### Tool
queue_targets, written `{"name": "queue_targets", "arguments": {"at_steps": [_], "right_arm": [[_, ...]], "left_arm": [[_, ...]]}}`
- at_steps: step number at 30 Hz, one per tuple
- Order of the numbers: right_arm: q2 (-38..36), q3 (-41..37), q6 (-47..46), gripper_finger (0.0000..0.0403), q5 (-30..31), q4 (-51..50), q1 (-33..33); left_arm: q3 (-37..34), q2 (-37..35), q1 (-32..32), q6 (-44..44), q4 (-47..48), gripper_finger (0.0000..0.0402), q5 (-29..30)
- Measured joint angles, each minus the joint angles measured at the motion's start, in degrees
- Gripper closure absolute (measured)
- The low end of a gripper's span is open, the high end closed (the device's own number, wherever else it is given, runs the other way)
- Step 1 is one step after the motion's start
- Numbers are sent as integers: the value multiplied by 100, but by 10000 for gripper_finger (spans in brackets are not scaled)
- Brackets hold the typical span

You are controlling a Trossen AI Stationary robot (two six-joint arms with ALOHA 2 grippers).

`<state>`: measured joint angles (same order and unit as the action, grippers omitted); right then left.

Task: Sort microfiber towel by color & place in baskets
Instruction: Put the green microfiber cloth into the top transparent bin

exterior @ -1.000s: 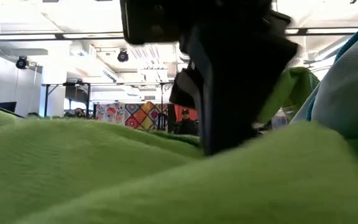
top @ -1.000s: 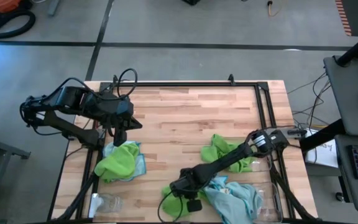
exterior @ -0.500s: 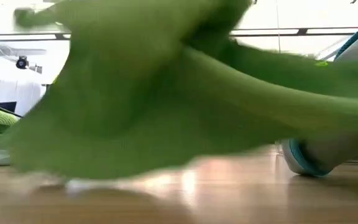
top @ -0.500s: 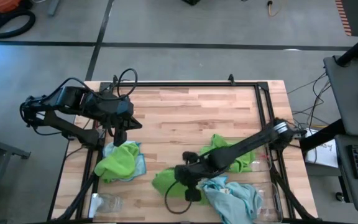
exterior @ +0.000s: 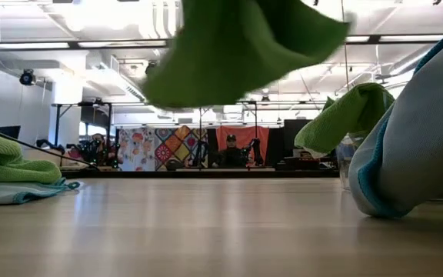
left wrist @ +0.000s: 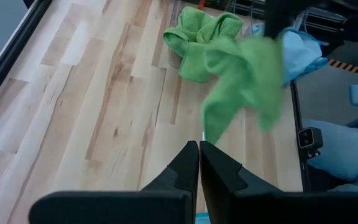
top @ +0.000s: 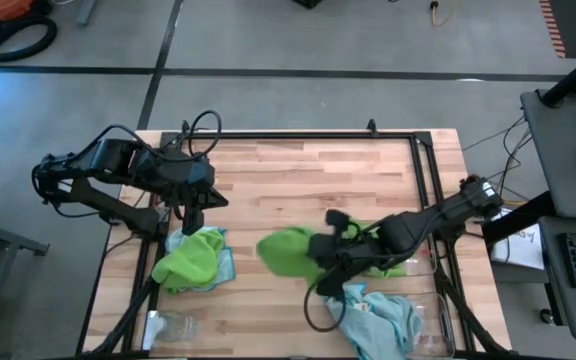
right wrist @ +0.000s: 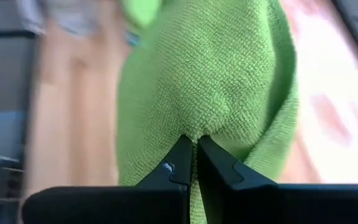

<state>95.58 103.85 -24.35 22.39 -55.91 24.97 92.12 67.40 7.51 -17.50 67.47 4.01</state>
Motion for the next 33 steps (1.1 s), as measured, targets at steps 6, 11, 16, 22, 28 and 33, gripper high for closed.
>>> {"name": "queue_targets", "arguments": {"at_steps": [6,11,16,22,28,33], "right_arm": [[-203,0,-1076,394,780,-1907,0],[-311,-2,-2149,394,761,-3258,58],[-480,-112,-2606,394,-82,-3316,124],[-504,-175,-3041,394,-690,-3405,373],[-515,-335,-3118,394,-783,-3405,597],[-515,-649,-3012,394,-787,-3407,683]], "left_arm": [[0,0,0,-17,8,402,0],[0,0,0,-17,27,402,0],[0,2,0,-74,52,402,2],[0,1,0,-105,93,402,3],[0,2,2,-158,96,402,2],[0,2,4,-168,105,402,3]]}}
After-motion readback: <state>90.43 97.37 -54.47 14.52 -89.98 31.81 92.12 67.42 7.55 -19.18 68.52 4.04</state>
